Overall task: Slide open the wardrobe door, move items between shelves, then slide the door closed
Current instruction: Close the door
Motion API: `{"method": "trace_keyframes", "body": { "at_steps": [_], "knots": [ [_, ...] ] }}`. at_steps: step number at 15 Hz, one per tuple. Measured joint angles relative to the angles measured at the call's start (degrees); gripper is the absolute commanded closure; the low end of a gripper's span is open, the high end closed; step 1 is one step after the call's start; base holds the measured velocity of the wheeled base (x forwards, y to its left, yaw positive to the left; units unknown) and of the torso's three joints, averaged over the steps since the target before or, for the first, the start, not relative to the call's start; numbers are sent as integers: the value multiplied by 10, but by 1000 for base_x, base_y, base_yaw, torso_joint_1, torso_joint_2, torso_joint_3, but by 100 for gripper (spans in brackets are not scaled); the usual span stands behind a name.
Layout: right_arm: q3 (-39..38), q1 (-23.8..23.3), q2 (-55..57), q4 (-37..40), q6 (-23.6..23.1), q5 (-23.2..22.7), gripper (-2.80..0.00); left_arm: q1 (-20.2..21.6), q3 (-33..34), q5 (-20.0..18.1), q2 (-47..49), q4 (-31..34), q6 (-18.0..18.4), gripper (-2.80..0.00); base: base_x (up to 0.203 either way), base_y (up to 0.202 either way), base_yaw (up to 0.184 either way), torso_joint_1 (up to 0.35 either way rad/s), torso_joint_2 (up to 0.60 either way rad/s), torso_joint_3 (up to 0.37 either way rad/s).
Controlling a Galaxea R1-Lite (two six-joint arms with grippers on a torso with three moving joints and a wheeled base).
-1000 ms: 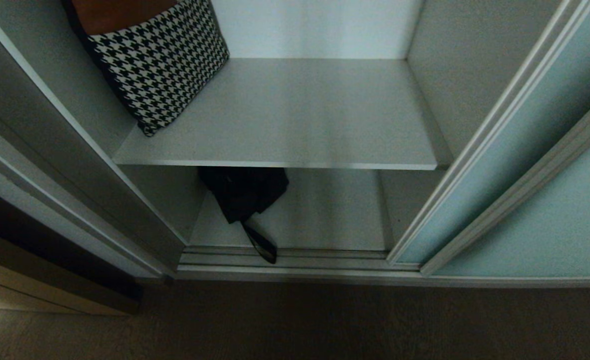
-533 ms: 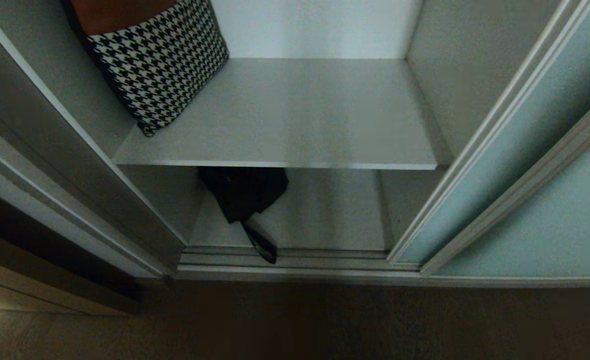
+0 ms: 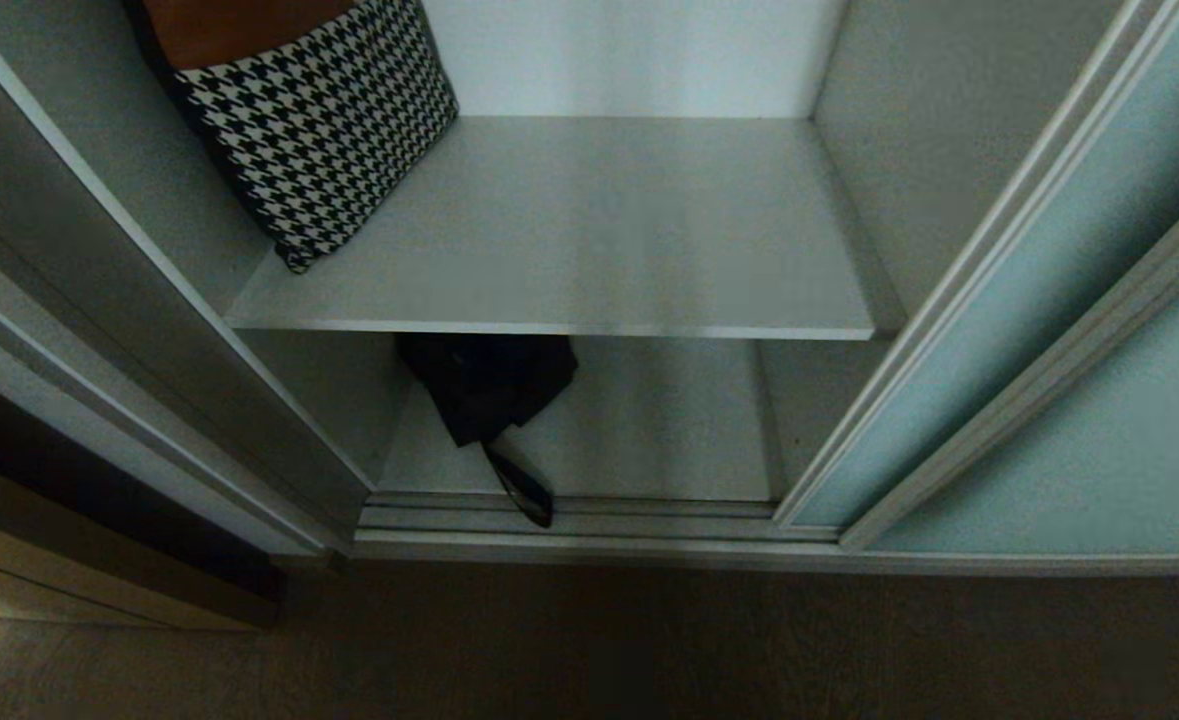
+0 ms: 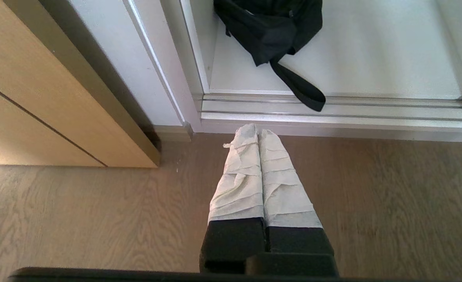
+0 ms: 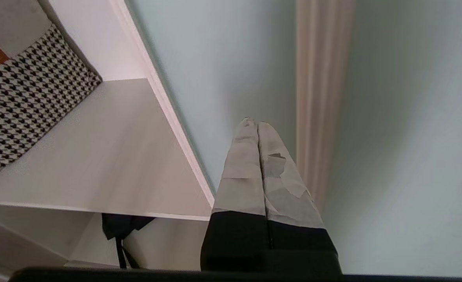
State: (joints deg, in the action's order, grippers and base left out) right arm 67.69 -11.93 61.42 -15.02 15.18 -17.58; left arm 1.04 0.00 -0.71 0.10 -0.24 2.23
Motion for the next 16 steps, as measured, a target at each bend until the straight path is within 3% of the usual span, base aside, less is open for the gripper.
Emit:
{"method": "trace_keyframes", "body": {
  "at_steps": [4, 10, 16],
  "knots": [
    [-26, -5, -40, -9, -1, 0, 0, 0, 0, 0, 0, 0, 0, 0, 0, 0, 0, 0, 0, 0],
    [-37, -75, -52, -124, -3, 2, 0, 0, 0, 0, 0, 0, 0, 0, 0, 0, 0, 0, 0, 0],
    [-32, -114, -7, -151, 0, 1, 0, 0, 0, 0, 0, 0, 0, 0, 0, 0, 0, 0, 0, 0]
  ]
}}
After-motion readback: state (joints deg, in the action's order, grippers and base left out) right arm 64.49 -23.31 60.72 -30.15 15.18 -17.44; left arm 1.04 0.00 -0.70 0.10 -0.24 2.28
